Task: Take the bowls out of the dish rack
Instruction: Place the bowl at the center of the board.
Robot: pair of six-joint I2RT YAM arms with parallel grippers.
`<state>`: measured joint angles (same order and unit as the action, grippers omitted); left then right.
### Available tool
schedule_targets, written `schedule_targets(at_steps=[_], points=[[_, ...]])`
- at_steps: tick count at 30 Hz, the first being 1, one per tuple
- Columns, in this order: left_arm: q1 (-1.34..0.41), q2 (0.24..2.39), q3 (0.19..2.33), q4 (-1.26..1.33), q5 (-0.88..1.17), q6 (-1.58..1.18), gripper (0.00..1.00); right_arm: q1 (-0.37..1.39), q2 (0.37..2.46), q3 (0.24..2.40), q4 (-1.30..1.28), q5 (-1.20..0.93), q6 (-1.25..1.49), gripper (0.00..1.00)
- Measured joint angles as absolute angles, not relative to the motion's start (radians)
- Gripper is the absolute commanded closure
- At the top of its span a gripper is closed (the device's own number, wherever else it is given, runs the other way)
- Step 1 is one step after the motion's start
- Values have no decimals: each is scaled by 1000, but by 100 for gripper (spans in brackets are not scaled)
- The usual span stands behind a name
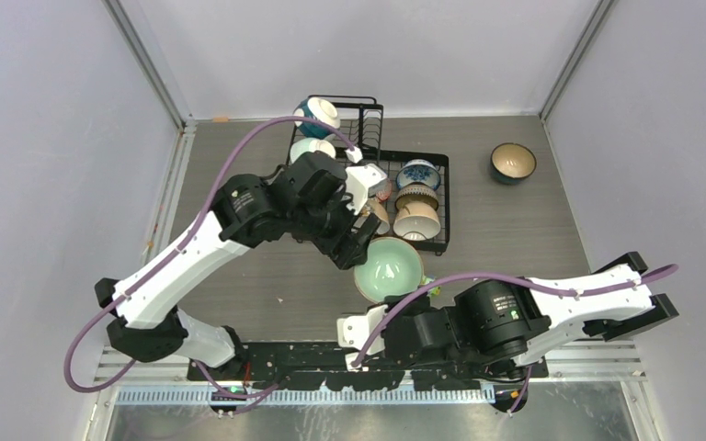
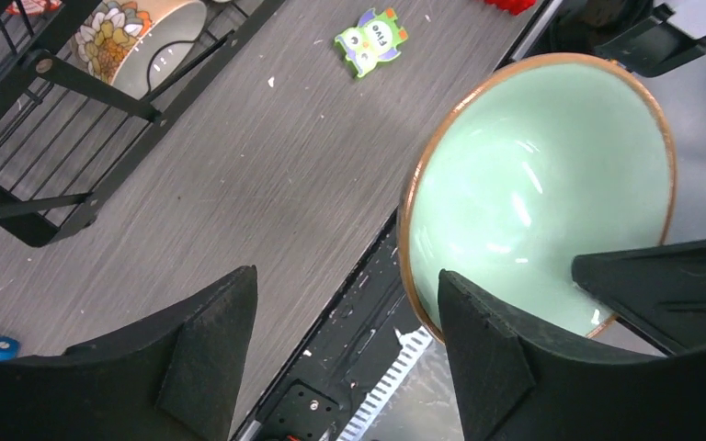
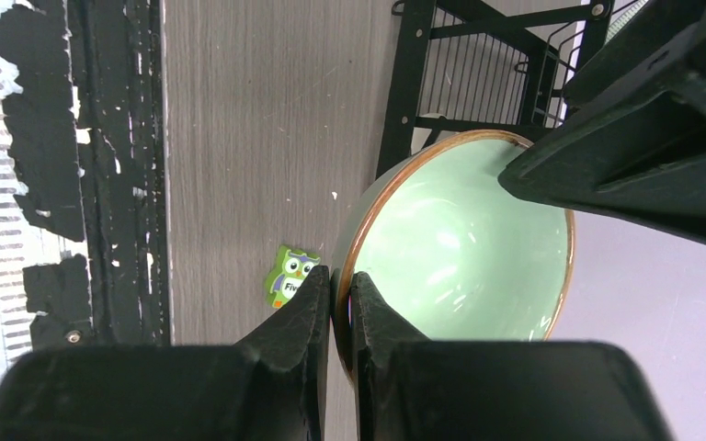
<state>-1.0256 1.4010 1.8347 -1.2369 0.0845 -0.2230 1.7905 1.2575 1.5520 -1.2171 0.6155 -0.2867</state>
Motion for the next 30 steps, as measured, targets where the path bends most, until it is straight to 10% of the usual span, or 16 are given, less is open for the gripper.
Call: schedule_targets(at_steps=[30], points=[[-1056, 1504, 1910, -1286, 172, -201, 79, 1816, 1288, 1581, -1218, 609, -308, 99]])
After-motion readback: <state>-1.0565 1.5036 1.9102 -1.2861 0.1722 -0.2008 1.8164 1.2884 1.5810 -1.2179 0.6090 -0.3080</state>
